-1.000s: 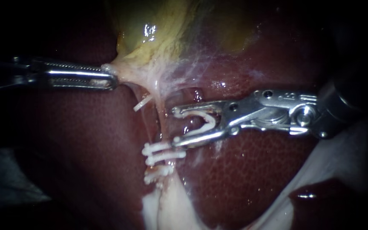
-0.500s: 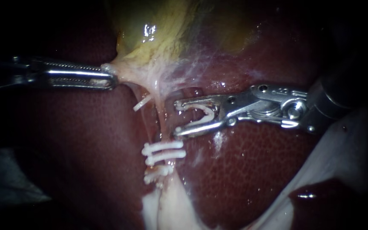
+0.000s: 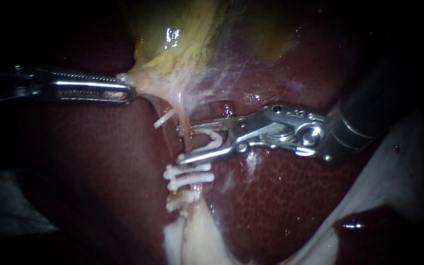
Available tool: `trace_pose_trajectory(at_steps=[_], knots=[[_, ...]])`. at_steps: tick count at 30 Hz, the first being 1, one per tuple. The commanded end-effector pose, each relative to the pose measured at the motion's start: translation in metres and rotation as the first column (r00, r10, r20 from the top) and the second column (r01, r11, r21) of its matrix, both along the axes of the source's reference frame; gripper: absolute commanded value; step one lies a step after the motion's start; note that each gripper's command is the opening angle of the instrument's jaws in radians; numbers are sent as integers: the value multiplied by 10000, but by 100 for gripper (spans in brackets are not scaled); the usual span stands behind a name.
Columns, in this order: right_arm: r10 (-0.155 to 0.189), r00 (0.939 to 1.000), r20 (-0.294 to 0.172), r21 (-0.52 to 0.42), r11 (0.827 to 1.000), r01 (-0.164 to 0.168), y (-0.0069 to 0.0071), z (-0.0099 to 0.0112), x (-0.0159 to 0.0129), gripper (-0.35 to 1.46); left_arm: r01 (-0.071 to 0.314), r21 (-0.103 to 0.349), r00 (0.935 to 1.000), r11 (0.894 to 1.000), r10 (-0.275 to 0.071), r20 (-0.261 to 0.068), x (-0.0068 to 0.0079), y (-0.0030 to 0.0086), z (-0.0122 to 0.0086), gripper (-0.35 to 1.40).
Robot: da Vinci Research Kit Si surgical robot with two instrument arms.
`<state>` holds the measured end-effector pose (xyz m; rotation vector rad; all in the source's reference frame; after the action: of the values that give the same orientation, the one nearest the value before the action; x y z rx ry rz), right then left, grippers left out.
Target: Clipping third clip right tube
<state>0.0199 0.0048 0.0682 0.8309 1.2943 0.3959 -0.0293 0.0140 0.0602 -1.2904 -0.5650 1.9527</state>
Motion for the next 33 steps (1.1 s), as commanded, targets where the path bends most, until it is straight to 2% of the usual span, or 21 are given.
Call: trace_pose_trajectory(at_steps=[1, 5, 11, 14, 17, 20, 28, 31, 33], knots=[[17, 10000, -75, 11, 10000, -17, 0, -3, 1, 50, 5, 0, 10000, 10000, -5, -8, 0, 0, 0, -35], [233, 9986, -470, 202, 9995, -224, 2, -17, 4, 50, 4, 0, 10000, 10000, -4, -8, 0, 0, 0, -35], [463, 9957, -797, 416, 9982, -431, 13, -42, 5, 48, 5, 0, 10000, 10000, -5, -8, 0, 0, 0, -35], [557, 9949, -842, 531, 9973, -513, 17, -49, 5, 44, 5, 0, 10000, 10000, -5, -8, 0, 0, 0, -35], [720, 9950, -688, 684, 9954, -673, 19, -50, 4, 39, 5, 0, 10000, 10000, -5, -8, 0, 0, 0, -35], [843, 9951, -507, 999, 9919, -790, 20, -48, 1, 31, 7, 0, 10000, 10000, -7, -9, -1, 0, 0, -35], [871, 9958, -266, 1720, 9817, -813, 20, -47, -3, -7, 12, 0, 10000, 10000, -12, -12, -2, 0, 1, -35], [860, 9962, -162, 2032, 9758, -809, 17, -45, -5, -35, 13, 0, 10000, 10000, -13, -13, -2, 0, 1, -35], [851, 9963, -110, 2191, 9724, -807, 15, -45, -7, -35, 14, 0, 10000, 10000, -14, -13, -2, 1, 1, -35]])
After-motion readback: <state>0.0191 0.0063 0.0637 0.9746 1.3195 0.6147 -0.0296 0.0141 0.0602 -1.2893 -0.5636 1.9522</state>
